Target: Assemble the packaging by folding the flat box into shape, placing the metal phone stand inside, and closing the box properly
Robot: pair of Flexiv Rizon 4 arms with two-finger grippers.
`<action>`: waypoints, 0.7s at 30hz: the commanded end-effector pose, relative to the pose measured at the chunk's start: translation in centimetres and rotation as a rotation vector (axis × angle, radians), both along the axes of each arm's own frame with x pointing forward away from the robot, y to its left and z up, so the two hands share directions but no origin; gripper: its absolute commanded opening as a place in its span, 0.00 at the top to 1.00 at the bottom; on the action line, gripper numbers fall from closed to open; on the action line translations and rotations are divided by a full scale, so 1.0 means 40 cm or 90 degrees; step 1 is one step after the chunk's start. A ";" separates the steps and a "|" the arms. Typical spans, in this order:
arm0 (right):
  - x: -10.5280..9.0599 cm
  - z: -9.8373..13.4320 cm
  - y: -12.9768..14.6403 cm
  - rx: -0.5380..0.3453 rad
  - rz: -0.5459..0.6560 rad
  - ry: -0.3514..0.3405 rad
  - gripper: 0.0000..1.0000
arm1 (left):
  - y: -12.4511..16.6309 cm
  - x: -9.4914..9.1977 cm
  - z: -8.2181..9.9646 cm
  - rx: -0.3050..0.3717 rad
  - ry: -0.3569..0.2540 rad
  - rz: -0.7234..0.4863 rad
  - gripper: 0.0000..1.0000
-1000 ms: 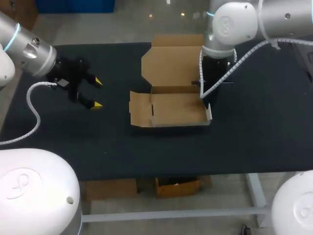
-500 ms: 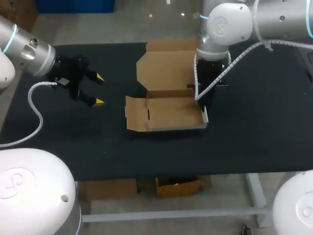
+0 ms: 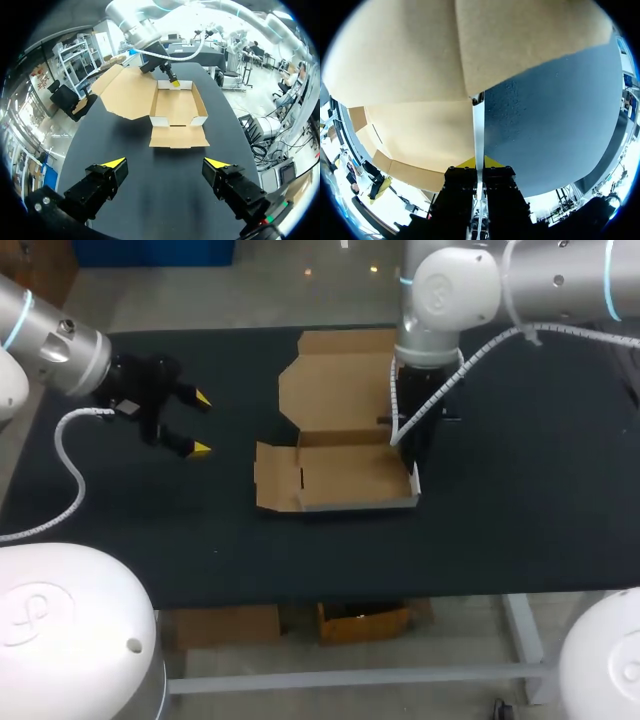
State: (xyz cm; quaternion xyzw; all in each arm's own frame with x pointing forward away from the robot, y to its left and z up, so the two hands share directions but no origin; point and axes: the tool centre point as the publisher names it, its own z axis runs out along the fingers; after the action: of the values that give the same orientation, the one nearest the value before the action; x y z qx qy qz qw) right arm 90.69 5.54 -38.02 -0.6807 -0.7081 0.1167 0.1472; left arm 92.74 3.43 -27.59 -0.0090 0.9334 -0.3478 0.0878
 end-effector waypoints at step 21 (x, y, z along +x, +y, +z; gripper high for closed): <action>-0.001 -0.029 0.020 -0.019 -0.006 0.031 1.00 | 0.001 -0.001 0.001 0.001 0.001 0.000 0.00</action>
State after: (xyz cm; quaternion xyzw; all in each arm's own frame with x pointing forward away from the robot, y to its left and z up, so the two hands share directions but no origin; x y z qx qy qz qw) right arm 90.39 6.05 -39.26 -0.6839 -0.6995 0.1374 0.1549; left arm 92.71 3.46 -27.58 -0.0090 0.9333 -0.3481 0.0877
